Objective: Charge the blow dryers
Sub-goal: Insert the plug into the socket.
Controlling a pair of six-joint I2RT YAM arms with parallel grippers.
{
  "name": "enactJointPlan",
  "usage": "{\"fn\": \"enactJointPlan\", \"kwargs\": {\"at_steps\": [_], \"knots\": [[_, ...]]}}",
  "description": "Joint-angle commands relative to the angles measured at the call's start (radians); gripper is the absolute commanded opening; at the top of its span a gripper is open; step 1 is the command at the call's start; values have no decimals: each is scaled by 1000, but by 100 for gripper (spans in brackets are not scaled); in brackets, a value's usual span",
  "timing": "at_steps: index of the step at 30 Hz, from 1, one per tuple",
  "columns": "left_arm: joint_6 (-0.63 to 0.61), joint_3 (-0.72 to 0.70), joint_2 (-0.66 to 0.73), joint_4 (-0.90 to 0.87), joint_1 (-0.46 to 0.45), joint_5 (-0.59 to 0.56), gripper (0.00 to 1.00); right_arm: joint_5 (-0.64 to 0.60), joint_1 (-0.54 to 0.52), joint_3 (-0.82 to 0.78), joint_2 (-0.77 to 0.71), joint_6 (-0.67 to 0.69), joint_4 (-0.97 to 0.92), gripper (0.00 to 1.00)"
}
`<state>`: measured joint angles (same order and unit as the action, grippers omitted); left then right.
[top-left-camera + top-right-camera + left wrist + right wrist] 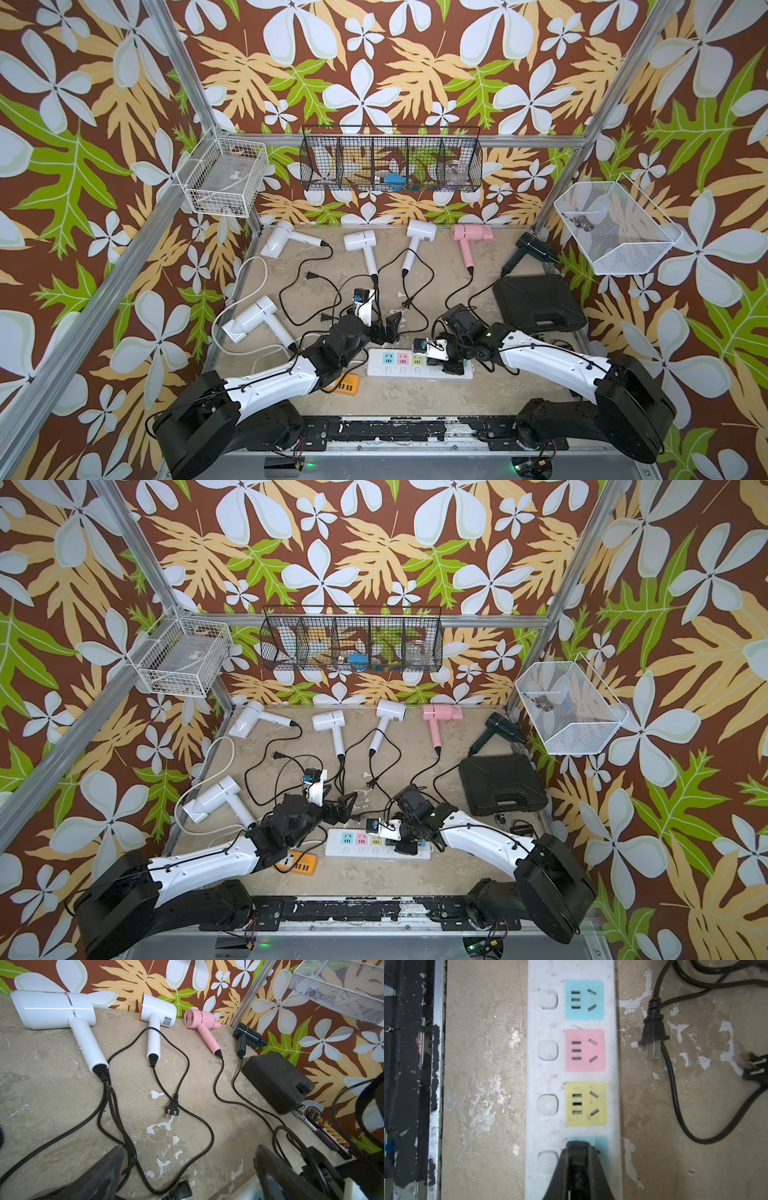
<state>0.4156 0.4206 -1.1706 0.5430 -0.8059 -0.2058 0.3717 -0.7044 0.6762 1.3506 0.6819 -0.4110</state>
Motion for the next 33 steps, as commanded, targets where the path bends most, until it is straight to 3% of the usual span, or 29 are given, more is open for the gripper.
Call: {"fn": "enactJointPlan", "kwargs": {"at_steps": [1,25,31,33], "knots": [[-5,-2,5,9,1,-1,100,-114,0,-16,41,4,-175,0],[-6,-13,26,16,1,0,100,-203,49,-33,-21,-4,-157,0],[-6,-15,24,23,1,5,100,-173,49,-12,-38,-3,-156,0],[-5,-16,25,23,1,6,100,-153,49,-1,-46,-10,-155,5]]}}
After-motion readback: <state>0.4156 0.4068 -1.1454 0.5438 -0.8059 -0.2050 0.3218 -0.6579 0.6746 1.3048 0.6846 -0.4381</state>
